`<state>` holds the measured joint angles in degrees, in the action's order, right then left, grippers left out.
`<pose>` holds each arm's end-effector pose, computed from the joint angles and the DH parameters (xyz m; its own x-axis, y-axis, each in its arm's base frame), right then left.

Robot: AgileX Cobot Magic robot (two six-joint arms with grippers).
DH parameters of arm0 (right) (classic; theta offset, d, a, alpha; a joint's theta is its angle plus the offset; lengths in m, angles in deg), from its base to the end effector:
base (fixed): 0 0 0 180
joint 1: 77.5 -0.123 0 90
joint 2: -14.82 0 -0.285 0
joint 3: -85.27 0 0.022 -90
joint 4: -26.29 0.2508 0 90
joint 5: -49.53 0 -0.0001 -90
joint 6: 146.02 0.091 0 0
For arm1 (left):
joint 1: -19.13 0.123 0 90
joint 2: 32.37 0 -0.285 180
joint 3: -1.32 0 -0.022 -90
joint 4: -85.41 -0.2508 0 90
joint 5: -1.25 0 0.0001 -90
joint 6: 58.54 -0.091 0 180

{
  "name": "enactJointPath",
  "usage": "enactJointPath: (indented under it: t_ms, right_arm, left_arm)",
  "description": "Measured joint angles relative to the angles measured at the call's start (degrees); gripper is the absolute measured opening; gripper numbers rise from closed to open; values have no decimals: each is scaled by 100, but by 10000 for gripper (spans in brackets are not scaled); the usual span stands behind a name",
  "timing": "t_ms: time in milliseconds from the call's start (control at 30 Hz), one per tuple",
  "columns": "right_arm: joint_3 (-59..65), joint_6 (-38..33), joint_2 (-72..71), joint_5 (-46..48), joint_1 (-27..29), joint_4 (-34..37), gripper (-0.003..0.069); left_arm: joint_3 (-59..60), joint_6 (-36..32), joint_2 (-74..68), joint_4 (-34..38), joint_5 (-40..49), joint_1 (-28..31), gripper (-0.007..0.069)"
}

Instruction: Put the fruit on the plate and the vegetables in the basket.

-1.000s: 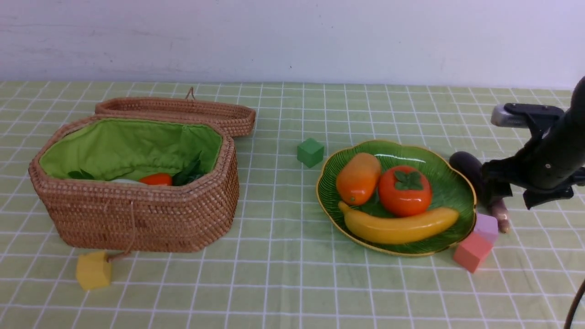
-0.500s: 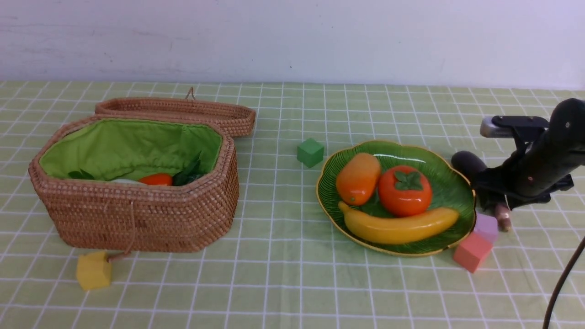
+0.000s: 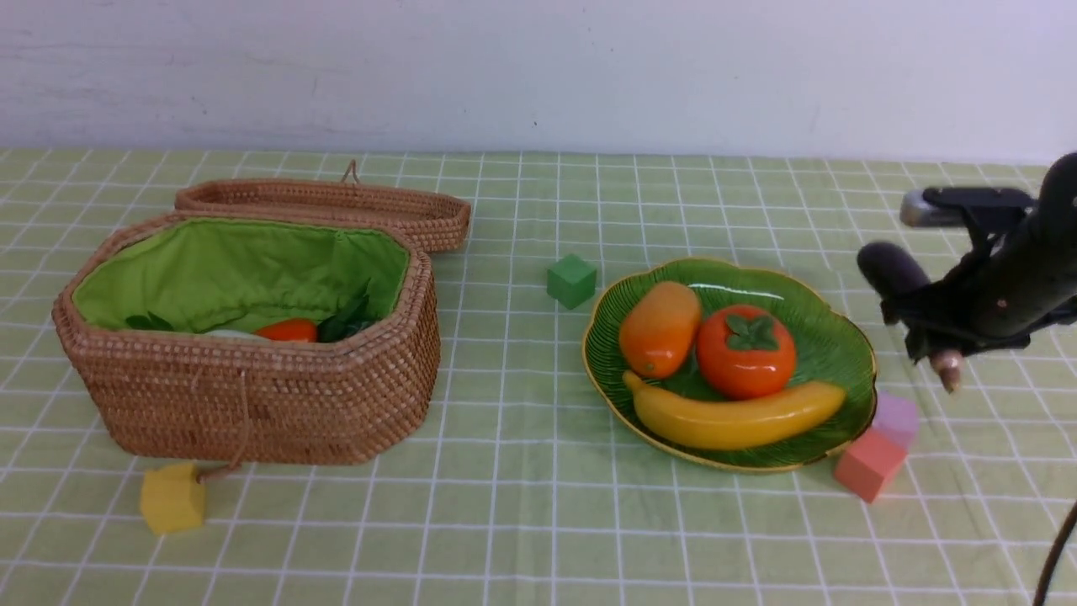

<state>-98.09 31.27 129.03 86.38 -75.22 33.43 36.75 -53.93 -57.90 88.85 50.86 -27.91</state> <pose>0.4077 -0.0094 0.2377 -0.8414 0.0860 -0.5335 0.0439 0.9949 0.0910 0.0218 -0.0296 0.3549 -0.3277 0.1773 -0.9280 0.7264 0.6754 -0.1275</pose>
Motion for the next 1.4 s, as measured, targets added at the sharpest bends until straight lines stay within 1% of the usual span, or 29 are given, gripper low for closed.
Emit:
enactJointPath:
  t_ms: [100,133,167,200,233,300,333,367,400,433,467,567,633,800,833,867,900,933,1000,1033,1133,1200,1267,1300,1400]
  right_arm:
    - [-7,-24,-565,14,-174,293,286]
    - [-34,-256,-960,16,-499,661,286]
    - [-72,-426,-1151,40,-701,857,286]
    - [-99,-476,-1184,49,-758,958,286]
    - [-317,-1036,-1370,79,-1404,1455,286]
    - [-645,-1496,-1388,85,-1978,1891,286]
    - [-686,-1610,-1381,91,-2123,1992,286]
    - [-1099,-2022,-1237,91,-2674,2332,286]
    - [-1099,-2069,-1210,83,-2739,2366,286]
    - [-1464,-2341,-990,24,-3157,2551,286]
    - [-1853,-2523,-743,-85,-3457,2648,286]
    - [-2643,-2681,41,-350,-3980,2694,286]
    - [-3174,-2704,614,-522,-4189,2700,286]
    - [-4182,-2826,1695,-642,-4417,2695,291]
    - [-4397,-2831,1907,-654,-4443,2695,316]
    - [-4571,-2831,2052,-654,-4463,2695,356]
    - [-4664,-2831,2169,-662,-4463,2695,410]
    - [-4683,-2831,2169,-662,-4463,2695,410]
    - [-4805,-2831,2311,-653,-4463,2665,574]
    - [-4819,-2831,2320,-607,-4463,2631,621]
    - [-4845,-2811,2261,-355,-4457,2430,670]
    - [-4845,-2685,2098,31,-4457,2211,661]
    - [-4845,-2378,1817,675,-4457,1902,619]
    - [-4845,-2216,1676,974,-4457,1756,592]
    - [-4878,-1473,1131,2203,-4457,1085,463]
  left_arm:
    - [0,417,0,-529,8,0,-9]
    - [0,818,0,-984,8,0,-9]
    - [0,1099,0,-1344,2,0,-9]
    - [0,1156,0,-1490,2,0,-9]
    - [0,1705,0,-2153,-5,0,-9]
    - [0,2204,0,-2718,-23,0,-9]
    - [0,2323,0,-2784,-28,0,-9]
    - [0,2801,0,-3340,-49,0,-9]
    - [0,2846,0,-3386,-49,0,-9]
    - [0,3103,0,-3643,-59,0,-9]
    - [0,3216,0,-3768,-84,0,-9]
    - [0,3332,0,-3958,-131,0,-9]
    - [0,3351,0,-3974,-131,0,-9]
    - [0,3366,0,-3974,-131,0,-9]
    - [0,3366,0,-3974,-125,0,-9]
    - [0,3366,0,-3974,-120,0,-9]
    - [0,3366,0,-3974,-105,0,-9]
    - [0,3366,0,-3974,-103,0,-9]
    - [0,3371,0,-3974,-33,0,-9]
    - [0,3371,0,-3974,-6,0,-9]
    - [0,3371,0,-3974,7,0,-9]
    - [0,3371,0,-3974,15,0,-9]
    - [0,3371,0,-3974,19,0,-9]
    - [0,3371,0,-3969,19,0,-10]
    - [0,3371,0,-3922,2,0,-13]
